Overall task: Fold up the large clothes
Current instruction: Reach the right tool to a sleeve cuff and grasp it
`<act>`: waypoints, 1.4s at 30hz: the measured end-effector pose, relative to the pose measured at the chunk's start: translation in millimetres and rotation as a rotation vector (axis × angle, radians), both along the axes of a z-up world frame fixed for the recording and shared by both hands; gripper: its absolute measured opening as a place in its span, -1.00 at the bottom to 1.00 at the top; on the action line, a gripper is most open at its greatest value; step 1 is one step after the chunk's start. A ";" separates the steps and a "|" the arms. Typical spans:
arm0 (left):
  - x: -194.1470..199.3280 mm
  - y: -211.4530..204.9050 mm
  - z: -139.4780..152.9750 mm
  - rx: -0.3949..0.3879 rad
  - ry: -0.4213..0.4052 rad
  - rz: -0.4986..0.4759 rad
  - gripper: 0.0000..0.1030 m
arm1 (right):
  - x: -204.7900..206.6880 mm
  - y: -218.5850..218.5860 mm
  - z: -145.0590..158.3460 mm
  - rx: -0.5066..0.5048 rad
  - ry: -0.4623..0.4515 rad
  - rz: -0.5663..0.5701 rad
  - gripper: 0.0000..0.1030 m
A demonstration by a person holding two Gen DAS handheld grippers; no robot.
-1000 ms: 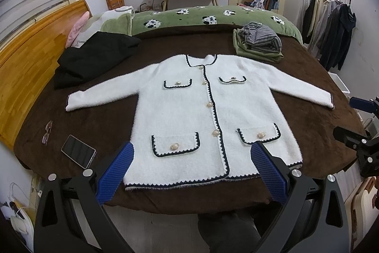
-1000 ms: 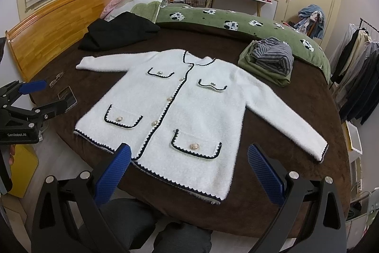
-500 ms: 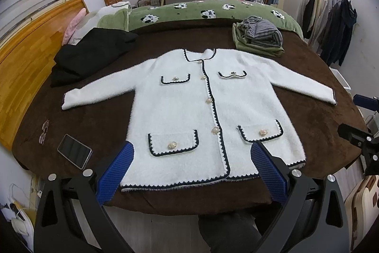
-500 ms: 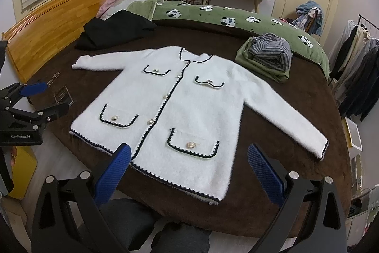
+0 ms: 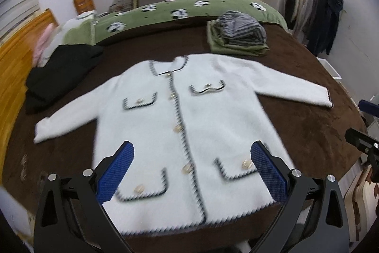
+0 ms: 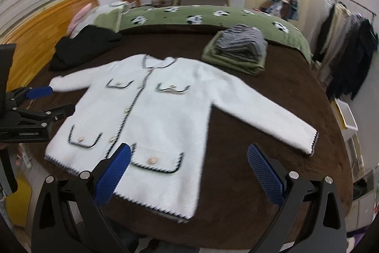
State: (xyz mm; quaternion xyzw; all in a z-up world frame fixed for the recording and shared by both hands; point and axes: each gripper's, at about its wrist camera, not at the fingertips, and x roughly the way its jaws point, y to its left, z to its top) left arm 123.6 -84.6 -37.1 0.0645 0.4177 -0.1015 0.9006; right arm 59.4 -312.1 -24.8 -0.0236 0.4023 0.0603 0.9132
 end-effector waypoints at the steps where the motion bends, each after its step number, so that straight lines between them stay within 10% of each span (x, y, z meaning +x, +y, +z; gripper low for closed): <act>1: 10.9 -8.9 -4.4 -0.009 0.004 -0.014 0.88 | 3.8 -6.3 -2.1 0.005 0.002 -0.013 0.89; 22: 241.2 -144.5 -163.0 0.031 0.098 -0.088 0.88 | 73.7 -198.2 -120.9 0.117 0.034 -0.425 0.89; 42: 263.0 -161.4 -212.9 0.069 0.122 -0.114 0.89 | 94.9 -312.3 -210.6 0.638 0.014 -0.664 0.89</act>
